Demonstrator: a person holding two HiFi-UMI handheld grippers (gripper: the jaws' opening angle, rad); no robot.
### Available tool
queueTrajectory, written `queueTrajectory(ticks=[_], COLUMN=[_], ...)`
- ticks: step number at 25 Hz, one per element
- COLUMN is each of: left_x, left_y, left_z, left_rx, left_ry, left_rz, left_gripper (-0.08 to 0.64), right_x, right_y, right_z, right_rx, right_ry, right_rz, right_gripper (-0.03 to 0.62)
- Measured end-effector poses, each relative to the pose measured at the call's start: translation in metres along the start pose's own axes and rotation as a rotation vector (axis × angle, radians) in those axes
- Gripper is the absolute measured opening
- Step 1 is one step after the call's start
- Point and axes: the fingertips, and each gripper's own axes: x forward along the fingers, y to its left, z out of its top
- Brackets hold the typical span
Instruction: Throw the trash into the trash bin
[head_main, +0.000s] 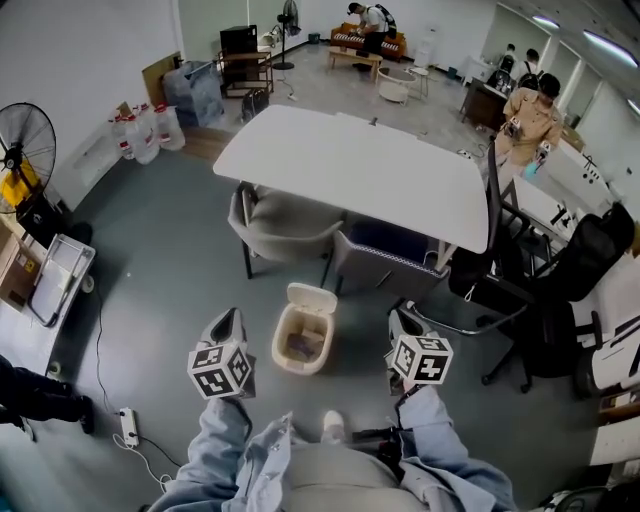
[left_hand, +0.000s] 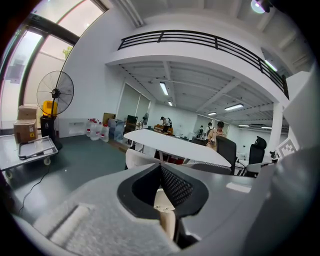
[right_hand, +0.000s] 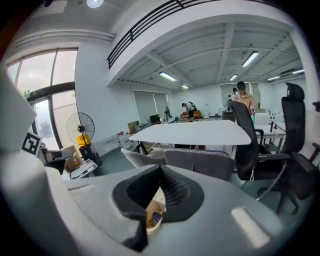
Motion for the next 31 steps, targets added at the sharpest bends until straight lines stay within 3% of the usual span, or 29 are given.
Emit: queueTrajectory(ticks=[3,9,31], left_x=[0.0,-0.001,-0.016], left_y=[-0.001,0.0,0.005], left_z=[-0.002,-0.006,-0.011], left_rx=[0.003,-0.01,-0.054], left_ry=[0.001,0.008,-0.016], left_rz=[-0.001,0.014,0.07], left_gripper=[0.009,0.009,0.009], right_x=[0.0,-0.002,0.004], right_y=[-0.001,-0.004,0.0], right_z=[-0.003,0.005,0.005], right_rx=[0.002,-0.094,-0.089], right_ry=[0.003,-0.003,0.009], right_rz=[-0.009,-0.063,-0.033], right_gripper=[0.003,0.003,0.003])
